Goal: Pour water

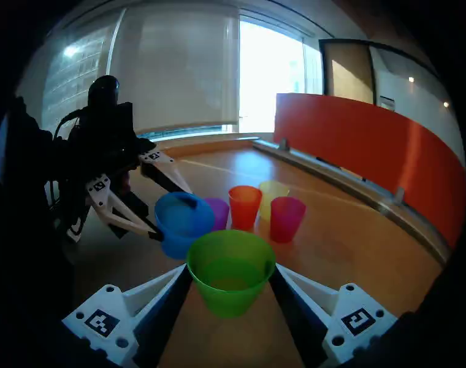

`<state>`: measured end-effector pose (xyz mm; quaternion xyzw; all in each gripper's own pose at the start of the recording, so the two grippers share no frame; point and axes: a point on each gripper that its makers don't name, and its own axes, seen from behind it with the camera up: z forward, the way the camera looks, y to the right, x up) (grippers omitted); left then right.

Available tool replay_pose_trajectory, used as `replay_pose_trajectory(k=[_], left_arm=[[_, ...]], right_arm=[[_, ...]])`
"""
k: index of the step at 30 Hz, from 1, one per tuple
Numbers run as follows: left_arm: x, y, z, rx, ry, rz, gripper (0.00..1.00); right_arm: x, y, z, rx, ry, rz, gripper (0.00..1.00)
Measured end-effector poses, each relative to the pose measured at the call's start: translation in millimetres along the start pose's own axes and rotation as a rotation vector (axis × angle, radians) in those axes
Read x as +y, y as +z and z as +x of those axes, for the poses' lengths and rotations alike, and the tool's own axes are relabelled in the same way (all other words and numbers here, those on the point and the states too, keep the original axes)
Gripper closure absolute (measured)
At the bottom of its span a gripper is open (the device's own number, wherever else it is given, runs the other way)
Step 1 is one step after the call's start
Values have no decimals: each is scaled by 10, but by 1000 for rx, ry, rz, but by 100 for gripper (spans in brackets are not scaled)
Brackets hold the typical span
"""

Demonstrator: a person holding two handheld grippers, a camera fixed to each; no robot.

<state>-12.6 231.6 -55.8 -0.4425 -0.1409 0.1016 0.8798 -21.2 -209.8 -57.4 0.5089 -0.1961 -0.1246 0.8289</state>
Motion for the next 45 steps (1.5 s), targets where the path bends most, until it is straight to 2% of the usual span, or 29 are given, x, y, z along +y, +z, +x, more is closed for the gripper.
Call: replay_pose_trajectory(k=[21,45], left_arm=[[130,73,-286,-47,30,-42,16],[161,96,-523,-126,62,-69,16]], right_arm=[[-5,108,-191,-44,19,15,10],[-32,267,-448,-114,17,26,10]])
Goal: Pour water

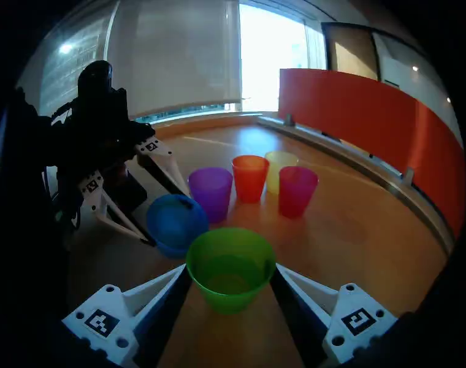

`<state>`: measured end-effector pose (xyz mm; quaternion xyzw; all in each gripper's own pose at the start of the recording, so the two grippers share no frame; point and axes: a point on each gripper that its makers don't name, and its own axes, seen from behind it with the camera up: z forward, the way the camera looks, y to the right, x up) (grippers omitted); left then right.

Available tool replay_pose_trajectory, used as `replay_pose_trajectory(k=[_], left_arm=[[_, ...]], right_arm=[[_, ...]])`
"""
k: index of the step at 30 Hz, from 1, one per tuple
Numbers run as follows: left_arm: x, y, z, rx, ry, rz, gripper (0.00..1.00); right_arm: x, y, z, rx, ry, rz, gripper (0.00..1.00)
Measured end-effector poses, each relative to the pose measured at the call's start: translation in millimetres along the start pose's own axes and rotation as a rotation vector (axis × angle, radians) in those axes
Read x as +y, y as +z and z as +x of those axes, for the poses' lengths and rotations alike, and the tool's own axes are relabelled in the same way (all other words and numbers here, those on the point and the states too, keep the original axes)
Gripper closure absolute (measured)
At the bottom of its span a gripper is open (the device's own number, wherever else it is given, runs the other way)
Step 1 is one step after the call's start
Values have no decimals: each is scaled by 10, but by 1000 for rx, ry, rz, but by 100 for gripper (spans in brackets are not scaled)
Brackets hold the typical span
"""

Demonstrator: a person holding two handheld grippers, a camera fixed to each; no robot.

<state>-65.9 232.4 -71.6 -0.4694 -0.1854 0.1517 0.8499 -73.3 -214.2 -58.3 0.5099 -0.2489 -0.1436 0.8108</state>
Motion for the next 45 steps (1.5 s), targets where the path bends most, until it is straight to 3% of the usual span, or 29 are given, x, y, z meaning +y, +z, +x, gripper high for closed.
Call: replay_pose_trajectory(k=[45], left_arm=[[-39,-28,-37,-66,30,-13,15]], right_arm=[[44,27,-186,-49,-6,-21,9]])
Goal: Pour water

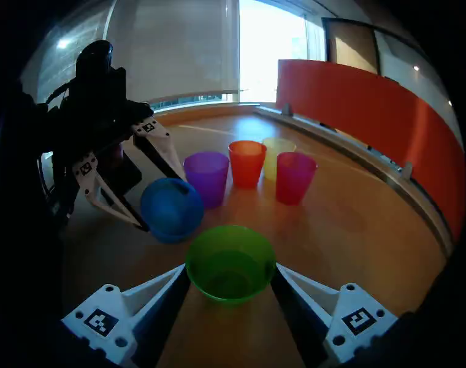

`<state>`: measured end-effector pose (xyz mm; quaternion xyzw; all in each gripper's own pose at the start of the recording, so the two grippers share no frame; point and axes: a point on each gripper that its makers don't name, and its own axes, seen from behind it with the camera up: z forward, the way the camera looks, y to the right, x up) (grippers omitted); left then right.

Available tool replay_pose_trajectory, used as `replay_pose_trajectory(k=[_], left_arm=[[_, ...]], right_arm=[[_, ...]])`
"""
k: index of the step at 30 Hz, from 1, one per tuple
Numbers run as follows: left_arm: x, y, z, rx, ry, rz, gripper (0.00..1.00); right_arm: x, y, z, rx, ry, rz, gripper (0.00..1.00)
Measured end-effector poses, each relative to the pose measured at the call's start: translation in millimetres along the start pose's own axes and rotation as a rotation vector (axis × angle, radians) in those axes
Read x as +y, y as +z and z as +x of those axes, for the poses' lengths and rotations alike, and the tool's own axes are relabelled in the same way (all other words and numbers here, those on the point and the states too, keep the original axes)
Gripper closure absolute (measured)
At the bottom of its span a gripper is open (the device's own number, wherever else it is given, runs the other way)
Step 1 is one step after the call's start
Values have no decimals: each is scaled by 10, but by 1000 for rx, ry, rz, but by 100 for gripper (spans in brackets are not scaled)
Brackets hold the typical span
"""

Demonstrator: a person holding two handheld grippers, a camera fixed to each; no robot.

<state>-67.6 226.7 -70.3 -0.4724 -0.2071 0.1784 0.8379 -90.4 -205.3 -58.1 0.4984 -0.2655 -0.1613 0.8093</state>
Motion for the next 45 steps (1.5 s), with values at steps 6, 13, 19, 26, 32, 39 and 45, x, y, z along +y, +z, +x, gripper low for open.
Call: replay_pose_trajectory(k=[6,13,19,26,32,39,45], left_arm=[[1,-8,-9,-6,-1,-2,15],[12,-25,-18,-14,-5,-5,15],[10,-36,-20,-18,-11,-5,15],[9,-58,-31,-21,-9,1,14],[4,-72,-40,-31,-7,8,14],[-22,-88,-52,-49,-4,24,14],[-13,-118,-63,-54,-14,24,14]], right_arm=[[1,-10,3,2,3,0,8],[3,-35,14,4,3,0,7],[6,-59,26,10,3,-3,6],[11,-68,27,8,3,-6,6],[5,-75,18,4,5,-8,6],[-7,-74,-2,-3,4,-9,4],[-17,-69,-3,-4,1,-9,2]])
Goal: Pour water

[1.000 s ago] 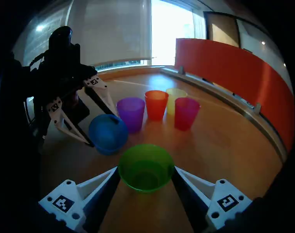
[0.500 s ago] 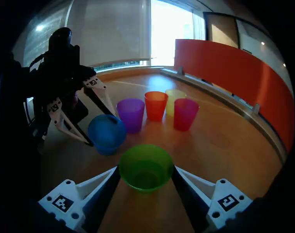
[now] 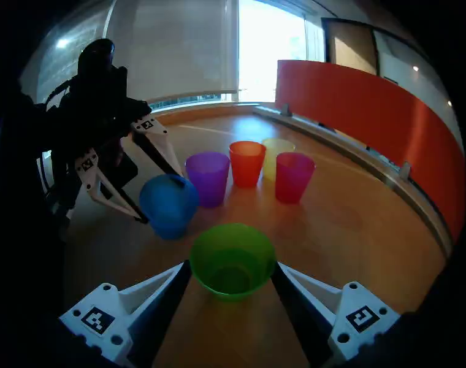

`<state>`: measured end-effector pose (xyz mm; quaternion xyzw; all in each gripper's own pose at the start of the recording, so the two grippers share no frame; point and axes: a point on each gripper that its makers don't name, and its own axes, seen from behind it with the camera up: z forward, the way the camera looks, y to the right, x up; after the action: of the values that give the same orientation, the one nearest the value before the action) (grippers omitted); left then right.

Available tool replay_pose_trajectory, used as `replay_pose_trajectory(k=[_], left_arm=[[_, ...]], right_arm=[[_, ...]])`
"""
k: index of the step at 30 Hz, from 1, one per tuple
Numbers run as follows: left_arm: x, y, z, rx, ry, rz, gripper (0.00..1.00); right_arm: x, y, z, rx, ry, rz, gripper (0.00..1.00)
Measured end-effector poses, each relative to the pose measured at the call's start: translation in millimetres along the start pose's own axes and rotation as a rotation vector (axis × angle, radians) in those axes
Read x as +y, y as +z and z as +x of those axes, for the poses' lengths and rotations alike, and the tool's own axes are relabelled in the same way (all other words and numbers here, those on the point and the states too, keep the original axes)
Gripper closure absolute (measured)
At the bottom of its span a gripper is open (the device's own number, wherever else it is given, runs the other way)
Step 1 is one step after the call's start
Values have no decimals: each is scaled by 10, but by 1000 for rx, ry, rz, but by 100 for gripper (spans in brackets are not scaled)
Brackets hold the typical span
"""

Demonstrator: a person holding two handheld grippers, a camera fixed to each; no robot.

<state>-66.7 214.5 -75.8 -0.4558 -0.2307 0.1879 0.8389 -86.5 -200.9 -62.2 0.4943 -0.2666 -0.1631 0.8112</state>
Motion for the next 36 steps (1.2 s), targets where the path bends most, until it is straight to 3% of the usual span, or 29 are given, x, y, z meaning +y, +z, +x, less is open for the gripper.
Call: replay_pose_trajectory(k=[27,36], left_arm=[[42,-26,-28,-7,-20,-20,15],[55,-21,-44,-12,12,-8,14]], right_arm=[[12,-69,-9,-1,-13,-7,2],[15,-69,-7,-2,-17,-6,2]])
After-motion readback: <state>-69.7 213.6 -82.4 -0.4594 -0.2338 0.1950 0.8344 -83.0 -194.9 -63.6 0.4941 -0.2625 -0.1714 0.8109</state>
